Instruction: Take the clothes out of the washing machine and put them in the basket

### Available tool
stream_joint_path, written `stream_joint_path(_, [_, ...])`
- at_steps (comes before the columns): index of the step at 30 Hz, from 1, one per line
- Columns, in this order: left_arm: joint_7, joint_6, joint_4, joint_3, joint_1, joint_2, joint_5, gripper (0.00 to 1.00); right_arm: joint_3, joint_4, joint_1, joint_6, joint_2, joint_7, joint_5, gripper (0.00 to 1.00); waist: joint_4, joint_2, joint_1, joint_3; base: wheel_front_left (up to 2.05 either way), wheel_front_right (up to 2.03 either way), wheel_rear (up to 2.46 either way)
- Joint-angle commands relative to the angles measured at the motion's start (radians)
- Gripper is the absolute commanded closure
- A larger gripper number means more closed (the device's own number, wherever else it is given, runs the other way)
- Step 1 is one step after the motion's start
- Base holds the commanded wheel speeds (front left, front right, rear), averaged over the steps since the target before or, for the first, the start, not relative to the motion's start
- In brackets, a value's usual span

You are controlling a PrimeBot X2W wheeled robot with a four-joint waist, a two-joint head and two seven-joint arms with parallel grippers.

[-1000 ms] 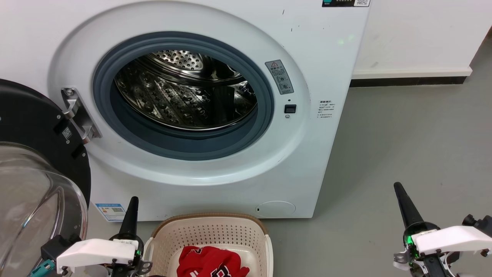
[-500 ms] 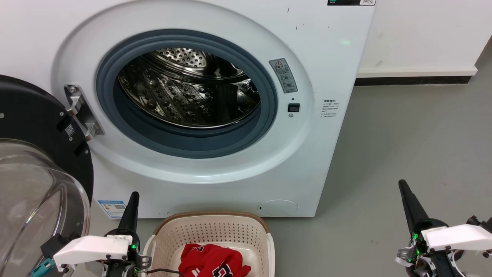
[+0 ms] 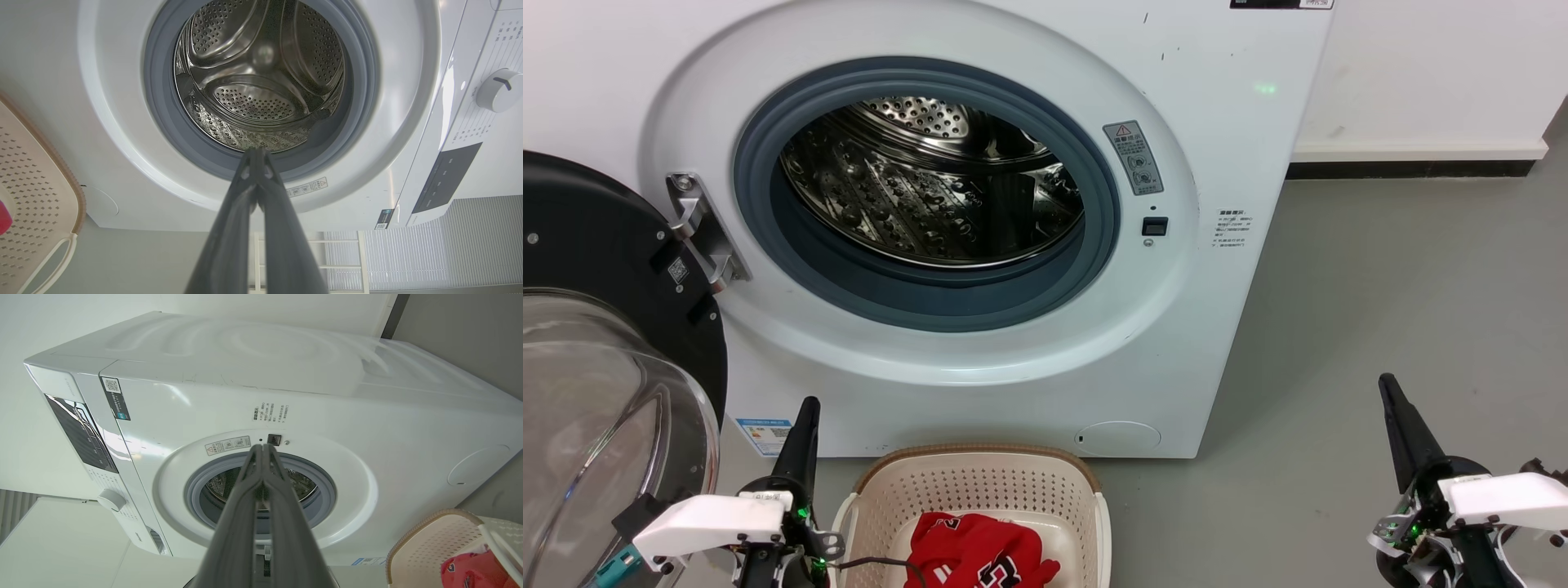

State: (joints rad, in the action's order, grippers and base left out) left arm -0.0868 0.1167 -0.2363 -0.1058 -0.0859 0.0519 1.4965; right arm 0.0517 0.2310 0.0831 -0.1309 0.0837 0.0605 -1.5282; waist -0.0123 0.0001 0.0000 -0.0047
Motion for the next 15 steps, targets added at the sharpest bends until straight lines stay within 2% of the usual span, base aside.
stream_joint_path(1, [-0.007, 0.007, -0.001, -0.005, -0.017, -0.001, 0.020, 1.00, 0.004, 0.002, 0.020, 0.000, -0.001, 0.005, -0.022, 1.00, 0.001, -0.0001, 0.0000, 0.001, 0.00, 0.00, 0.00])
stream_joint_path(15, [-0.031, 0.017, -0.011, -0.011, -0.029, -0.002, 0.119, 1.00, 0.023, 0.013, 0.028, 0.000, -0.005, 0.021, -0.121, 1.00, 0.012, -0.0001, 0.0000, 0.008, 0.00, 0.00, 0.00])
